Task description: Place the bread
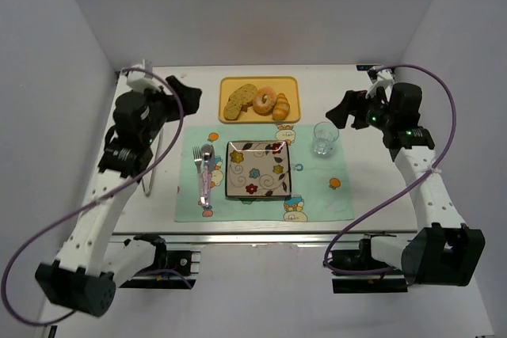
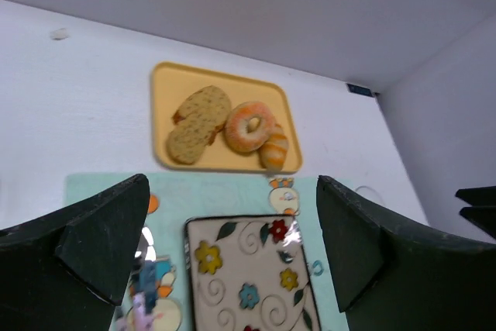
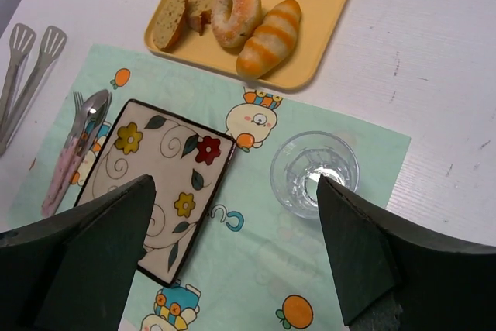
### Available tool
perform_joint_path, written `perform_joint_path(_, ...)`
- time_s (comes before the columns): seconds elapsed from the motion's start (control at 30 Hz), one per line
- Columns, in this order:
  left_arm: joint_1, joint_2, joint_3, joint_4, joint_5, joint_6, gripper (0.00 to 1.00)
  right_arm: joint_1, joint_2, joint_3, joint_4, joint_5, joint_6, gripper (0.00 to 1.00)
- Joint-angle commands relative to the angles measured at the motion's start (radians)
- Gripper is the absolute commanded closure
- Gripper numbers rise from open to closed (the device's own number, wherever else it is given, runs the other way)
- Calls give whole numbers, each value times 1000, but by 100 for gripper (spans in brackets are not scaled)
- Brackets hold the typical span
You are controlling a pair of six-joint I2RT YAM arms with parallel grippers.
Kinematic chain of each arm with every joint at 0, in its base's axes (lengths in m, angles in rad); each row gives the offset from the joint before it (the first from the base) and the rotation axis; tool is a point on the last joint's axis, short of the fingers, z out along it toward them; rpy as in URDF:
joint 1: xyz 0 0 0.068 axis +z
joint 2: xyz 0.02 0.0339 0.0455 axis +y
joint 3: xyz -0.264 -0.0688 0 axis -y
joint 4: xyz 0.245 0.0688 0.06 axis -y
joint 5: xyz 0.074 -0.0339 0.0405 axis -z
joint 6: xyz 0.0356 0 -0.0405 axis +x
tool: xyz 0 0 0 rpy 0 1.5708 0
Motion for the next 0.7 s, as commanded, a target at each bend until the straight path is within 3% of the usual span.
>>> perform_joint_path(0.0,15,-92,-35,-274,-99,105,2,-16,-2,0,26,-66,-20,11)
perform_joint_path(0.07,29,-146,-32,-377,-193,127,5,-70,-17,-40,118,-337,-153,11)
perform_joint_path(0.1,34,-158,-32,-405,-227,127,16,-78,-19,-63,139,-524,-206,11)
perform_joint_path(0.13,37,-172,-35,-431,-280,125,24,-76,-17,-60,134,-600,-253,12)
perform_joint_path(0.17,47,-193,-43,-469,-302,127,35,-70,-5,-59,135,-645,-277,25)
perform_joint_path(0.2,51,-203,-47,-483,-323,125,59,-56,6,-45,143,-654,-263,35)
perform_joint_path(0.23,55,-215,-56,-494,-351,124,70,-24,16,-31,109,-642,-266,49)
perform_joint_path(0.27,67,-226,-78,-517,-368,133,85,25,54,7,32,-598,-315,90)
perform_joint_path(0.3,67,-227,-86,-517,-368,133,85,25,55,7,31,-576,-338,90)
perform_joint_path(0.33,75,-221,-92,-528,-373,136,94,59,64,38,-1,-556,-355,92)
perform_joint_path(0.37,99,-212,-98,-552,-355,160,95,71,78,46,-29,-544,-364,85)
perform_joint_path(0.43,153,-157,-104,-596,-324,185,95,103,82,46,-28,-506,-343,60)
perform_joint_path(0.47,179,-136,-107,-609,-281,225,92,109,81,43,-24,-503,-337,37)
perform_joint_path(0.5,208,-116,-115,-617,-261,242,85,120,79,38,-24,-504,-334,28)
perform_joint_path(0.53,244,-74,-116,-626,-240,257,58,125,75,24,-20,-501,-326,22)
perform_joint_path(0.57,340,-56,-121,-629,-210,297,43,128,72,17,-17,-496,-317,13)
perform_joint_path(0.67,387,21,-115,-609,-179,331,19,129,61,-20,2,-496,-297,11)
